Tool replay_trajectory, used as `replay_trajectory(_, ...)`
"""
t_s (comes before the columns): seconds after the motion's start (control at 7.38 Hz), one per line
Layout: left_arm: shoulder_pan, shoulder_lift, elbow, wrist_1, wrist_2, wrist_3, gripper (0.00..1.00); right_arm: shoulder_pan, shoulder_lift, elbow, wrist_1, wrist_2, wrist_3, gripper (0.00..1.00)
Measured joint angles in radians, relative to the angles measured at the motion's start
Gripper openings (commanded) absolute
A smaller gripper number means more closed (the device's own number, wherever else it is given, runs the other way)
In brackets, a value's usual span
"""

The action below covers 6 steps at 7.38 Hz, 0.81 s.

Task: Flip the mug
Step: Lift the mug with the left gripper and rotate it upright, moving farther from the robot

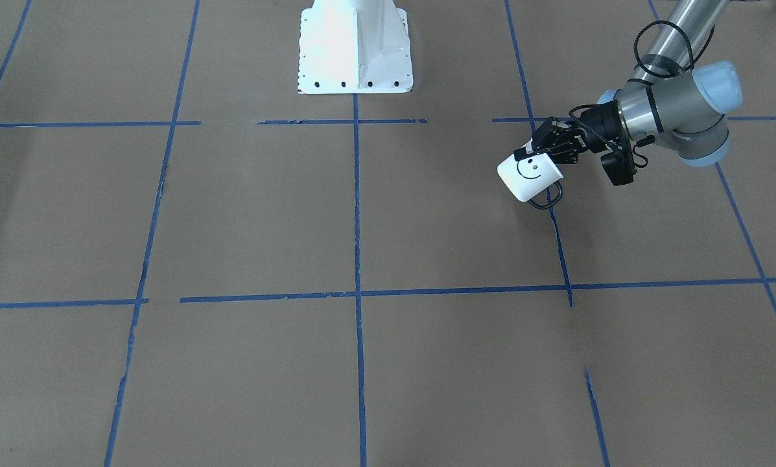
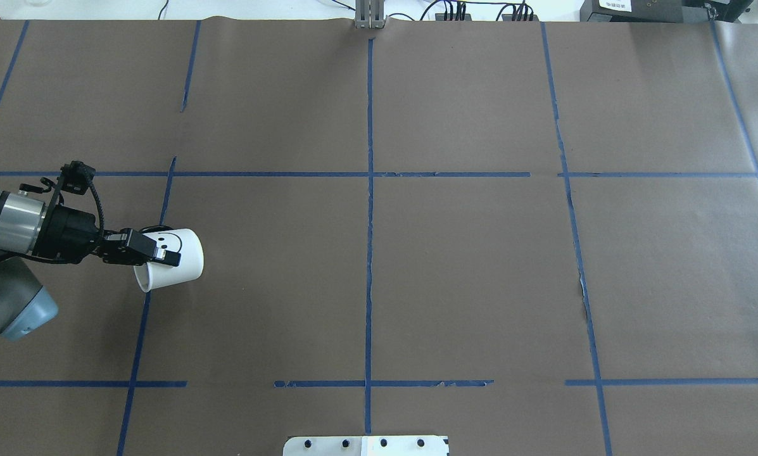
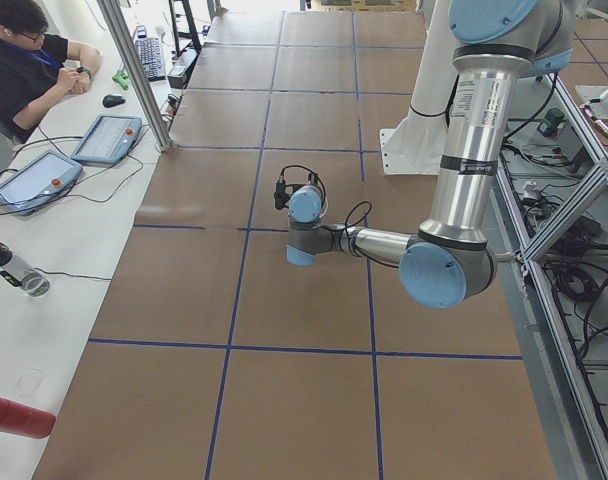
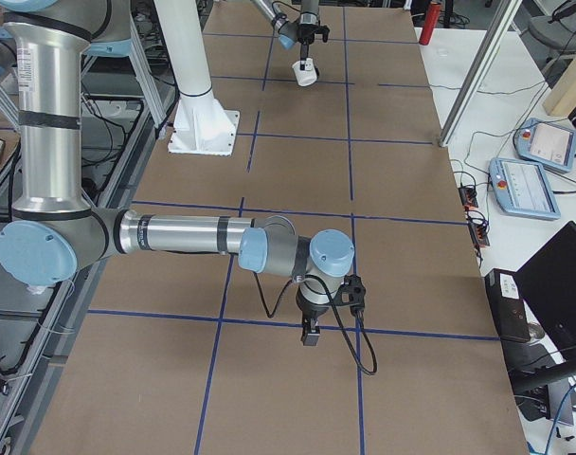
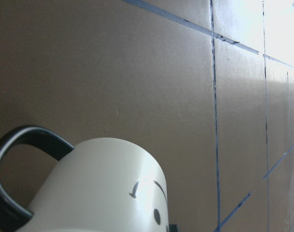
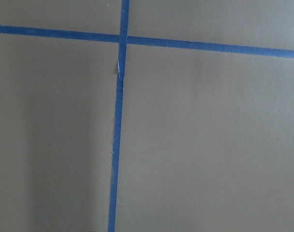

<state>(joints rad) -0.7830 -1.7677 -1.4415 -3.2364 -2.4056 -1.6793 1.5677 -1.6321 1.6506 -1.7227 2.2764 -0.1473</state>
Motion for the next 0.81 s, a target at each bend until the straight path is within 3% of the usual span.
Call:
replay_trajectory(0.27, 0.003, -0.066, -0.042, 0.202, -0.030, -0.053, 0.00, 0.000, 0.000, 0.000, 0.000, 0.000, 0.000, 1.00)
replay_trajectory(0.81, 0.074, -0.299, -0.142, 0.890, -0.025, -0.064, 0.00, 0.000, 0.000, 0.000, 0.000, 0.000, 0.000, 1.00)
